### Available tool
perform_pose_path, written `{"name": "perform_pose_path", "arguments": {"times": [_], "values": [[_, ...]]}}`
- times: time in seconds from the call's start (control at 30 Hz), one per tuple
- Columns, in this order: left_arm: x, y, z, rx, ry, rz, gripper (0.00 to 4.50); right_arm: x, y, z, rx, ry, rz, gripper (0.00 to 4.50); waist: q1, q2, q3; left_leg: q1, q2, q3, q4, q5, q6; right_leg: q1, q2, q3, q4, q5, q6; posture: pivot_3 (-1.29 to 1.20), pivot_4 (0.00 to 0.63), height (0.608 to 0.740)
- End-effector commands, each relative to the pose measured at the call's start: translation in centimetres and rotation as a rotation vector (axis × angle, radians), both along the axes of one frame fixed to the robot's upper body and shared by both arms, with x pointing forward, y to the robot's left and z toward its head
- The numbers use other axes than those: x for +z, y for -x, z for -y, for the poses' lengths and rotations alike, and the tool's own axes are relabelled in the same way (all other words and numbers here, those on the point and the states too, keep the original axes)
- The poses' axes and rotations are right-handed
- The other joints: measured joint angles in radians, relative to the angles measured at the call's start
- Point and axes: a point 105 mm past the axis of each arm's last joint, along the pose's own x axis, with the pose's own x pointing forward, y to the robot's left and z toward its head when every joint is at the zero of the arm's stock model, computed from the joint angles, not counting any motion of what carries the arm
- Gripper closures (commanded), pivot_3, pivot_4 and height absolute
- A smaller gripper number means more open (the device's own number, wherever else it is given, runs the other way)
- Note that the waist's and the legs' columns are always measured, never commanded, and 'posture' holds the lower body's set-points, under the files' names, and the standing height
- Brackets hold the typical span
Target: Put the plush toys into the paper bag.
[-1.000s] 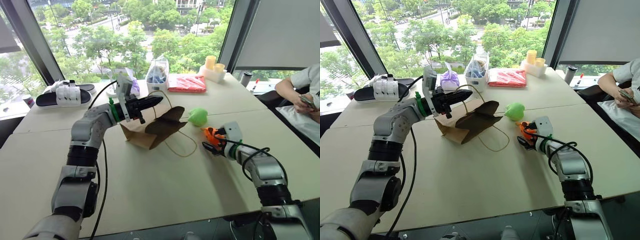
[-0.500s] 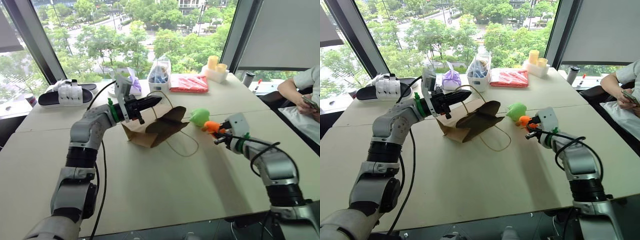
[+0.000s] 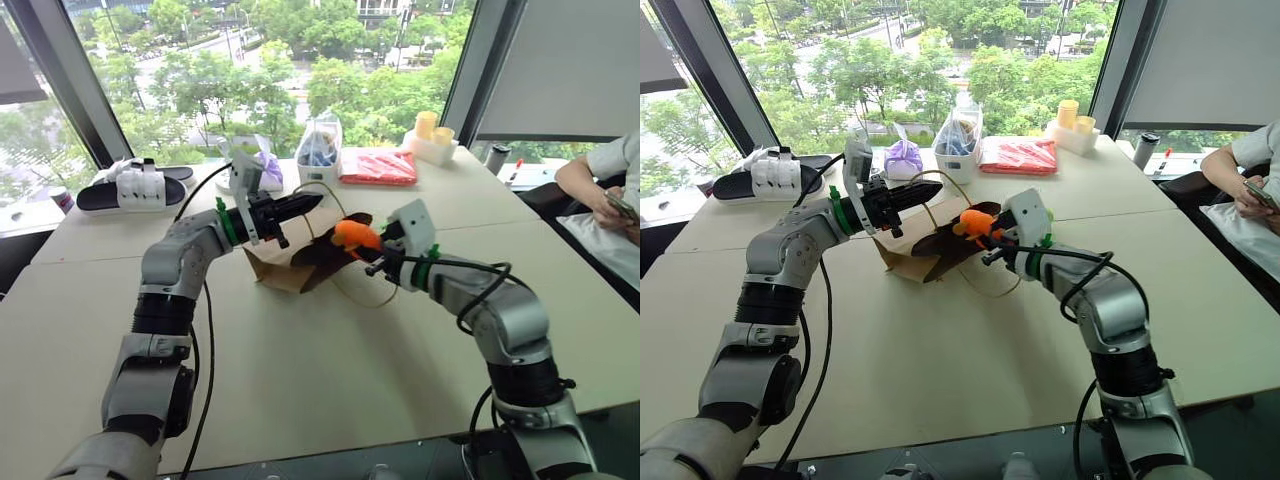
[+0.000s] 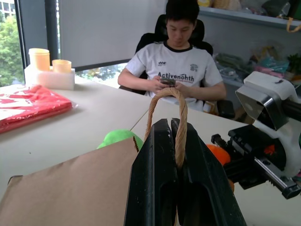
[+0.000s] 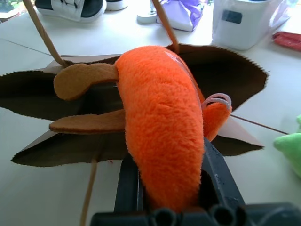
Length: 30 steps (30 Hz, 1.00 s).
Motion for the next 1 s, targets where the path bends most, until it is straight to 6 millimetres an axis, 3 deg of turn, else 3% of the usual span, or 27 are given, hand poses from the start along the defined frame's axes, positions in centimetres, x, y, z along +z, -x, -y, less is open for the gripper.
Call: {"name": "perform_pose_path", "arguments": {"times": [0.03,0.33,0.6,0.77,0.97,1.0], "values": [[2.6,0.3,-0.7,0.014,0.051,0.073,4.5,-1.2,-0.4,-1.7,0.017,0.007,0.015,4.47,-0.002,0.0,0.0,0.0,0.0,0.0,0.0,0.0,0.0,0.0,0.0,0.0,0.0,0.0,0.0,0.0,0.15,0.74],[3.8,0.3,-1.0,0.028,0.096,0.066,4.5,-1.8,-0.7,-3.1,0.071,0.095,0.058,4.47,-0.006,0.0,0.0,0.0,0.0,0.0,-0.001,0.0,0.0,-0.001,0.0,0.0,0.0,0.0,0.0,0.0,0.15,0.74],[2.9,1.9,0.6,-0.066,0.086,0.028,4.5,-0.8,-2.1,-6.9,0.195,0.192,0.14,4.47,-0.01,0.0,0.0,0.0,0.0,0.0,-0.001,0.0,0.0,-0.001,0.0,0.0,0.0,0.0,0.0,0.0,0.15,0.74],[3.0,2.5,1.0,-0.084,0.099,0.018,4.5,-1.4,-3.2,-9.1,0.274,0.215,0.133,4.47,-0.009,0.0,0.0,0.0,0.0,0.0,-0.001,0.0,-0.001,-0.001,0.0,0.0,0.0,0.0,0.0,0.0,0.15,0.74],[2.9,3.0,1.1,-0.092,0.102,0.009,4.5,-1.5,-4.0,-10.3,0.329,0.21,0.136,4.47,-0.009,0.0,0.0,0.0,0.0,0.0,-0.001,0.0,-0.001,-0.001,0.0,0.0,0.0,0.0,0.0,0.0,0.15,0.74],[3.0,3.1,1.0,-0.091,0.107,0.008,4.5,-1.4,-4.0,-10.4,0.338,0.203,0.138,4.03,-0.01,0.0,0.0,0.0,0.0,0.0,-0.001,0.001,-0.001,-0.001,0.0,0.0,0.0,0.0,0.0,0.0,0.15,0.74]]}}
